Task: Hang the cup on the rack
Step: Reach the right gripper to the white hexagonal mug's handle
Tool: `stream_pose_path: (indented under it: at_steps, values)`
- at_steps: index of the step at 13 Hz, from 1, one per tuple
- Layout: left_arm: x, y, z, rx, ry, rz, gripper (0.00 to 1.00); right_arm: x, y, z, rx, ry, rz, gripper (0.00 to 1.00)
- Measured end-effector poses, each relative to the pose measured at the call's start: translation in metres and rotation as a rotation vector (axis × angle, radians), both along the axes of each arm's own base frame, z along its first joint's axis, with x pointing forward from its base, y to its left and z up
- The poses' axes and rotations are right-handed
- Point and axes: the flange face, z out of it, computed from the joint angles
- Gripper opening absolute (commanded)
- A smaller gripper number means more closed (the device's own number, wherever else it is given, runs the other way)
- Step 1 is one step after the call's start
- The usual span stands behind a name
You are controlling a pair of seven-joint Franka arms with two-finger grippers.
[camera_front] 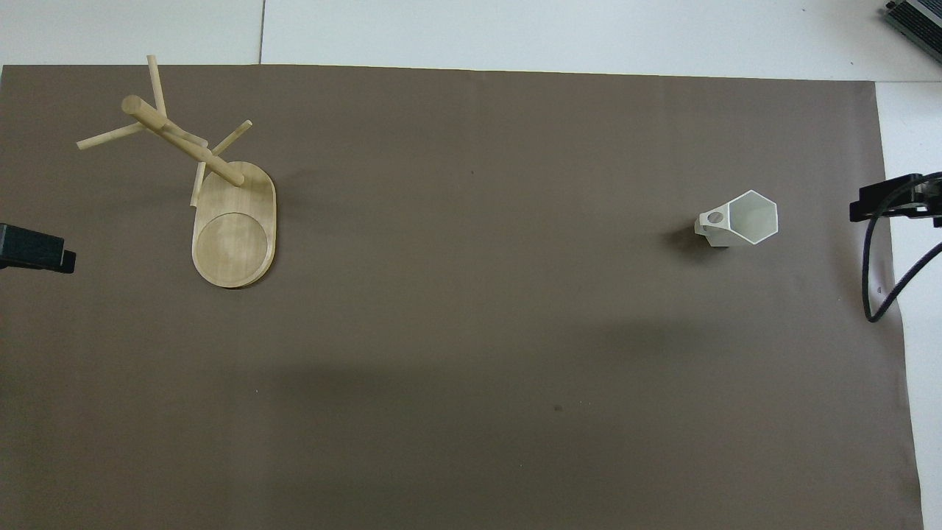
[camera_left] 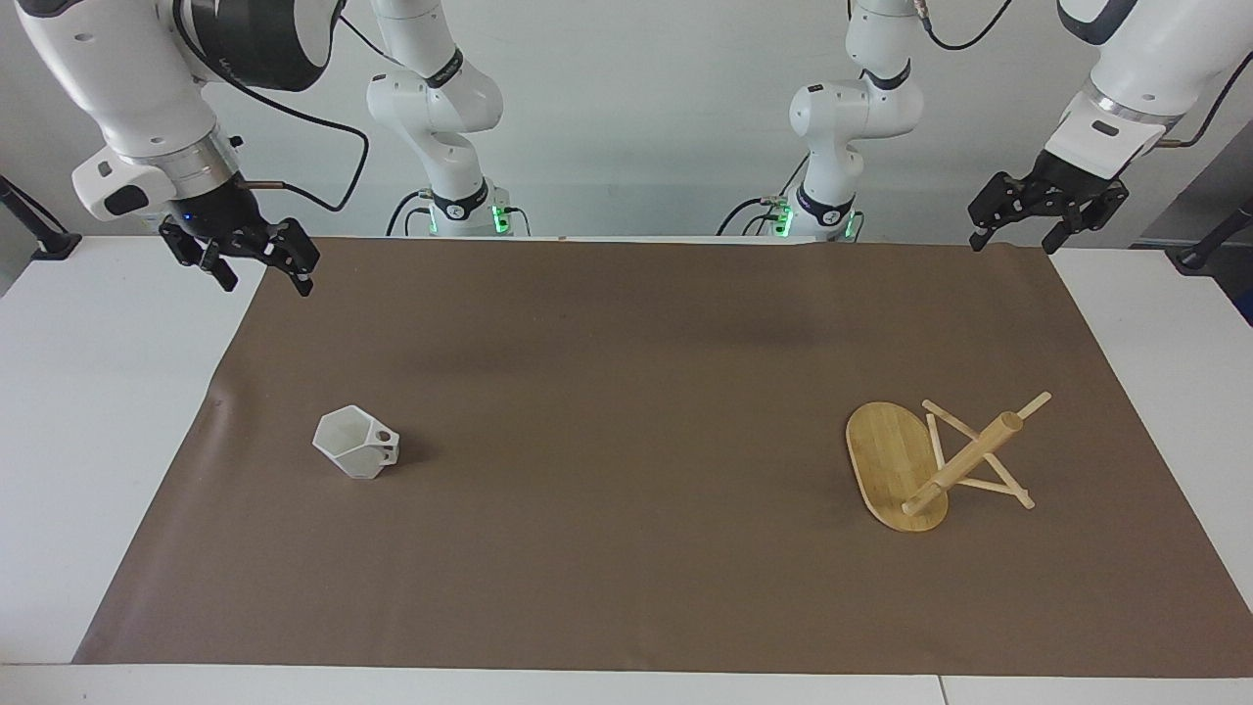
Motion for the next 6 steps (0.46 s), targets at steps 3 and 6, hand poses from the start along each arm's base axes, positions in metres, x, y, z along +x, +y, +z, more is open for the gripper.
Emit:
stream_pose_path:
  at_steps: [3, 6]
  values:
    - [0.000, 0.000, 0.000, 0.000, 0.000, 0.000, 1.00, 0.006, -0.001, -0.032, -0.005, -0.038, 0.000, 1.00]
    - [0.000, 0.000, 0.000, 0.000, 0.000, 0.000, 1.00, 0.012, -0.002, -0.069, -0.008, -0.034, 0.013, 1.00]
